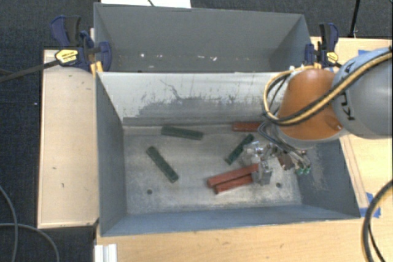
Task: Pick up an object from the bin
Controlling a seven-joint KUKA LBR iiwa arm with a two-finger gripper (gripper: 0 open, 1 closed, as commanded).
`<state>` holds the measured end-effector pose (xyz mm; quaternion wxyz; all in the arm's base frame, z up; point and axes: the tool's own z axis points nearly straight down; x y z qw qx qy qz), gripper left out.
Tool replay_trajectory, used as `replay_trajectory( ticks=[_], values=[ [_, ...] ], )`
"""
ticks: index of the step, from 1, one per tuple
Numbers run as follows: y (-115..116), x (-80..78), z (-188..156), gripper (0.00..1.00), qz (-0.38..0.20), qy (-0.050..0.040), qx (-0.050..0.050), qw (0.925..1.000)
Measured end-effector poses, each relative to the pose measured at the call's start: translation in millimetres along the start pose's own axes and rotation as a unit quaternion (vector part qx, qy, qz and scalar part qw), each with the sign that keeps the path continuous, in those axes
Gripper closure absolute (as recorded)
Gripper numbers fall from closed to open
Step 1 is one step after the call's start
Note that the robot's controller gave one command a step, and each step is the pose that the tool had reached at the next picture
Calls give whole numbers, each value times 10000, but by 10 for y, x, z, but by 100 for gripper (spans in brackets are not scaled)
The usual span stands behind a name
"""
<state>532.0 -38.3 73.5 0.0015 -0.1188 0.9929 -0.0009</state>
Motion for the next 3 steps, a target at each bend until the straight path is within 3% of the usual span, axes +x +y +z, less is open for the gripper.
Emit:
replay_trajectory(
  ticks=[1,2,3],
  values=[
    [0,-1,-1,100,-5,-1,1,10000],
    [148,-17,-1998,100,134,13,-12,9999],
    [151,-27,-2100,100,137,-17,-5,9999]
  ],
)
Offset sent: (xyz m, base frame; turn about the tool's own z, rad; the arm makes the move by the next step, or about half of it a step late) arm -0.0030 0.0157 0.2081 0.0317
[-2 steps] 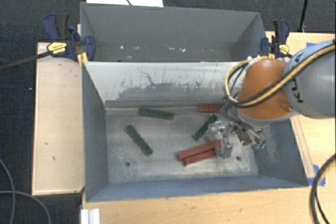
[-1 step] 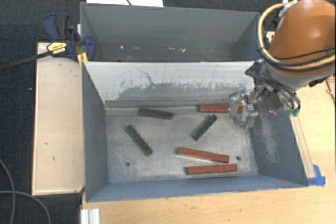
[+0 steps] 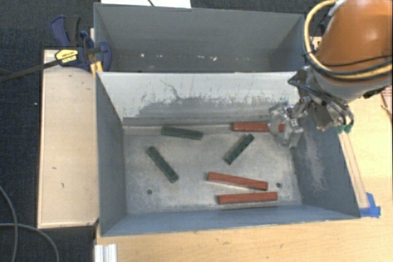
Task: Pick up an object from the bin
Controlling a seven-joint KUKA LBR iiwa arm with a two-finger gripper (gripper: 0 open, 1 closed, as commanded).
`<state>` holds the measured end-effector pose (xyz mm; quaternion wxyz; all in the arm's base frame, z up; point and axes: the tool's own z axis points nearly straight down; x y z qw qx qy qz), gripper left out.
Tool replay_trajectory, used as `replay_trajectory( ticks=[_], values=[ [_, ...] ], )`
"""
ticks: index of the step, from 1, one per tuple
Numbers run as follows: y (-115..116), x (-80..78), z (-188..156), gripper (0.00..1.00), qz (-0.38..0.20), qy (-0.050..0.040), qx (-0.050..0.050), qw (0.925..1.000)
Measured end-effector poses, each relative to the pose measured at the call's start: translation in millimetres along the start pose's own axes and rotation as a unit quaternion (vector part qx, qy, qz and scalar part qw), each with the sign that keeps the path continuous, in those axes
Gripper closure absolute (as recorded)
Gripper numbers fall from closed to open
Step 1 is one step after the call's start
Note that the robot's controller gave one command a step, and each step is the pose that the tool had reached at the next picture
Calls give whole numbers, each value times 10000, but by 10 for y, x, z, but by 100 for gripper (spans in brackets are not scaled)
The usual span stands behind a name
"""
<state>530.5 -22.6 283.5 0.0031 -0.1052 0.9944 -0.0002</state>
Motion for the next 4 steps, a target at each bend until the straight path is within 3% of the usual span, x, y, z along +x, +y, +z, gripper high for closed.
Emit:
replay_trajectory(
  ticks=[1,2,3,4],
  values=[
    [1112,139,1091,0,-1073,4,-7,9942],
    [1240,162,1210,0,-1199,25,-16,9928],
    [669,193,1753,0,-1362,-15,-6,9907],
    [535,177,2019,0,-1440,36,7,9896]
  ],
)
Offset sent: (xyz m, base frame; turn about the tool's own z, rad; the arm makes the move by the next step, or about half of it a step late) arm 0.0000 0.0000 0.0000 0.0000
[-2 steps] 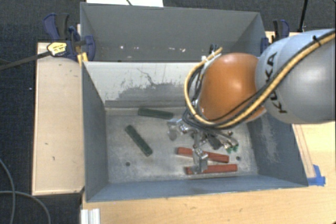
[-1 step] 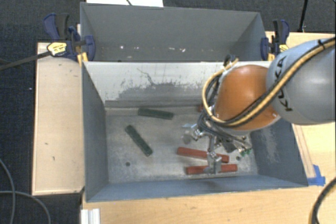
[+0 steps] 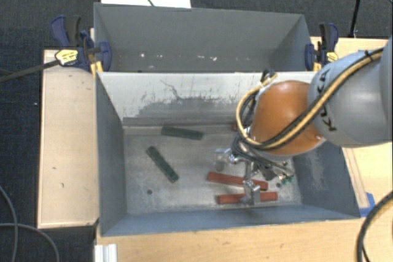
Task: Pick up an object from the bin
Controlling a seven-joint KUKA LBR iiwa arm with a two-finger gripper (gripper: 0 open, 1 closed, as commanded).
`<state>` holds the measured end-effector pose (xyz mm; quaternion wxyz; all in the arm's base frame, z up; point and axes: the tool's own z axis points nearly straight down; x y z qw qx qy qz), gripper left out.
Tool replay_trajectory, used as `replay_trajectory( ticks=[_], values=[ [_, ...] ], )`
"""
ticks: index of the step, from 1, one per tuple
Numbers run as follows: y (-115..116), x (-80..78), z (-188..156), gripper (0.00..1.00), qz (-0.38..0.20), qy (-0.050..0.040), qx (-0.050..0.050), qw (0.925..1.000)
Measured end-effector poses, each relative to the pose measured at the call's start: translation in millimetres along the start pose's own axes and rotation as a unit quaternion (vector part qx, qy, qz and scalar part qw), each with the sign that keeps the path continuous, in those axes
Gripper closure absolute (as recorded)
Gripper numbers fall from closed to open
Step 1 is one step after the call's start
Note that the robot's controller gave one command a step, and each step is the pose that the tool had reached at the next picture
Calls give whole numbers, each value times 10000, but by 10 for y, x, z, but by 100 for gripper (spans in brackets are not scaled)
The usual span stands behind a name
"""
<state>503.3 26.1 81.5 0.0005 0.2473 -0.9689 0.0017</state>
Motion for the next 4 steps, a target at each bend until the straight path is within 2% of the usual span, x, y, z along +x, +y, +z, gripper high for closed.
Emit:
replay_trajectory(
  ticks=[1,2,3,4],
  values=[
    [-84,4,56,0,12,-23,-29,10000],
    [-37,155,86,0,227,-14,1,9997],
    [114,-64,100,0,513,-8,-19,9987],
    [49,-147,95,0,650,-24,-23,9979]
  ],
)
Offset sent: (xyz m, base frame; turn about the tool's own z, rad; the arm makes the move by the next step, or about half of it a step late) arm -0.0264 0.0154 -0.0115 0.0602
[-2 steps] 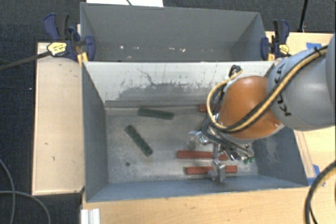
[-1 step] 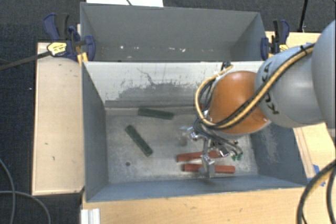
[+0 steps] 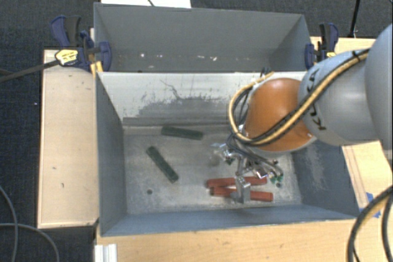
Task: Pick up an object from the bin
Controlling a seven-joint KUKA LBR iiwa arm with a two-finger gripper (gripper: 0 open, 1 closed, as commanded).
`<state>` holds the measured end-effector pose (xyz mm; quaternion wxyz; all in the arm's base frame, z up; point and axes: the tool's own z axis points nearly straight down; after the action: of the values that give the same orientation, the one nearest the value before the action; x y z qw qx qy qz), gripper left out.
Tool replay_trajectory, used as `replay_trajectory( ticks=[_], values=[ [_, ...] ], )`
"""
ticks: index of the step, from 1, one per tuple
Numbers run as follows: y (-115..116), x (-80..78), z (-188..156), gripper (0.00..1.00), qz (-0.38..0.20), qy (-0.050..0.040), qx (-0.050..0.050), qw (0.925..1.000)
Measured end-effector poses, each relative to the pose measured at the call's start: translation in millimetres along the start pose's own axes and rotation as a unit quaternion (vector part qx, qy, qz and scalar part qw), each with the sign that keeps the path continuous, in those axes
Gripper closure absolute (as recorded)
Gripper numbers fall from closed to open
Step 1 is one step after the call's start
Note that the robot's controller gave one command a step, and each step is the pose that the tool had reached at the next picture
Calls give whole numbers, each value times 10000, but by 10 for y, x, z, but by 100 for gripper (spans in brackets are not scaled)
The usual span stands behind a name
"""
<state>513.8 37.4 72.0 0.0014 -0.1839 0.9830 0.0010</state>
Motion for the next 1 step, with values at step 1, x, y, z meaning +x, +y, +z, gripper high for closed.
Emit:
replay_trajectory(
  ticks=[1],
  values=[
    [31,343,7,100,635,3,11,9980]
  ],
)
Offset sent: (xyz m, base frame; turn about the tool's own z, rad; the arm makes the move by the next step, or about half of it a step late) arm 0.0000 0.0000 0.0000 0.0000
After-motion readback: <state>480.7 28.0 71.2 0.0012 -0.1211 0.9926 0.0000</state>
